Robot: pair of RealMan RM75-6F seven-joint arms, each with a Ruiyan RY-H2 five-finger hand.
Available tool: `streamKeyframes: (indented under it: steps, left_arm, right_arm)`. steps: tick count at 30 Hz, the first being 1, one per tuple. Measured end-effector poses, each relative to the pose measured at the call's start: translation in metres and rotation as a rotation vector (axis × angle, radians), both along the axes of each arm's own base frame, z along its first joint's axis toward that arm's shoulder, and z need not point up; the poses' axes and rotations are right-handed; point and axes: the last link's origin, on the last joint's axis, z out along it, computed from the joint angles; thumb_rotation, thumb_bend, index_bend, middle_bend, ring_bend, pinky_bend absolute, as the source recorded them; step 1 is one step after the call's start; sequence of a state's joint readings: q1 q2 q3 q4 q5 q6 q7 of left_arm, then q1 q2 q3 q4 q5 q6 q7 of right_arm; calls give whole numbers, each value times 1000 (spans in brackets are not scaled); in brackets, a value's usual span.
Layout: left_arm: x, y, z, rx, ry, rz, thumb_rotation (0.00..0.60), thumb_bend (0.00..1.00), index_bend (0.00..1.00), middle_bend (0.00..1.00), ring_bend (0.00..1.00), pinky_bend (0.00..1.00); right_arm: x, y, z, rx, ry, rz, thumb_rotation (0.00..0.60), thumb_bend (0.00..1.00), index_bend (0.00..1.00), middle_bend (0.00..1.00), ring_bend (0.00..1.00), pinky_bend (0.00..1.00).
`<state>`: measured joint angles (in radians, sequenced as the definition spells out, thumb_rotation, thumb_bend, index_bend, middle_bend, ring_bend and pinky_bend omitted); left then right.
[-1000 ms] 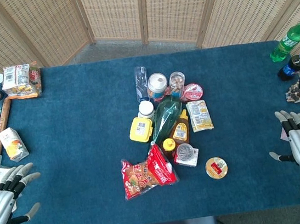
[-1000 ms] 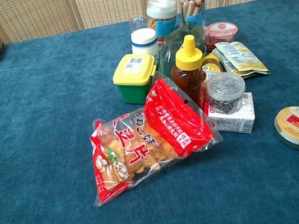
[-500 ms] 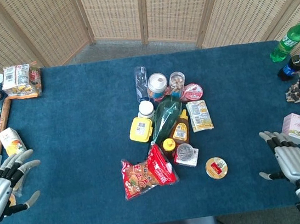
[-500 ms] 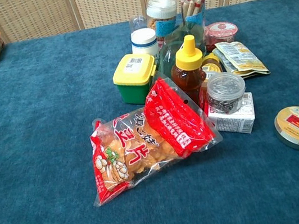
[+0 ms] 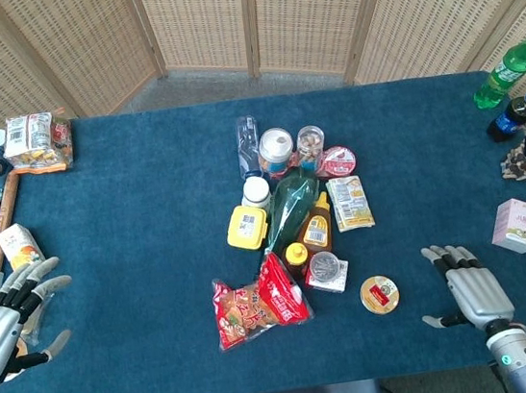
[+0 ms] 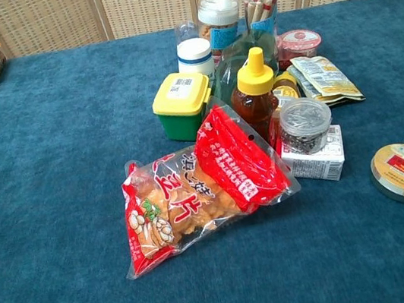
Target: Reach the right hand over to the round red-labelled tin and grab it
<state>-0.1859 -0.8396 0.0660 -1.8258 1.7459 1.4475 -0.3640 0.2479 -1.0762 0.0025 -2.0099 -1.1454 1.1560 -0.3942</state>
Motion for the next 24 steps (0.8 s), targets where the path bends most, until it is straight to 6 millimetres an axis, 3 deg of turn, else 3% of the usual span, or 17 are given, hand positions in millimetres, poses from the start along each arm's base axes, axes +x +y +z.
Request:
streamKeyframes:
  steps: [13, 24]
  left_arm:
    - [-5, -2, 2, 9, -3, 11, 600, 368, 194, 66, 0, 0]
    - [-8, -6, 6, 25, -6, 17, 600, 368, 192, 65, 0, 0]
  right_arm:
    - [17, -11, -36, 92, -2, 36, 502, 0, 0, 0, 0, 0]
    - [17, -19, -50, 114, 6, 30, 504, 0, 0, 0, 0, 0]
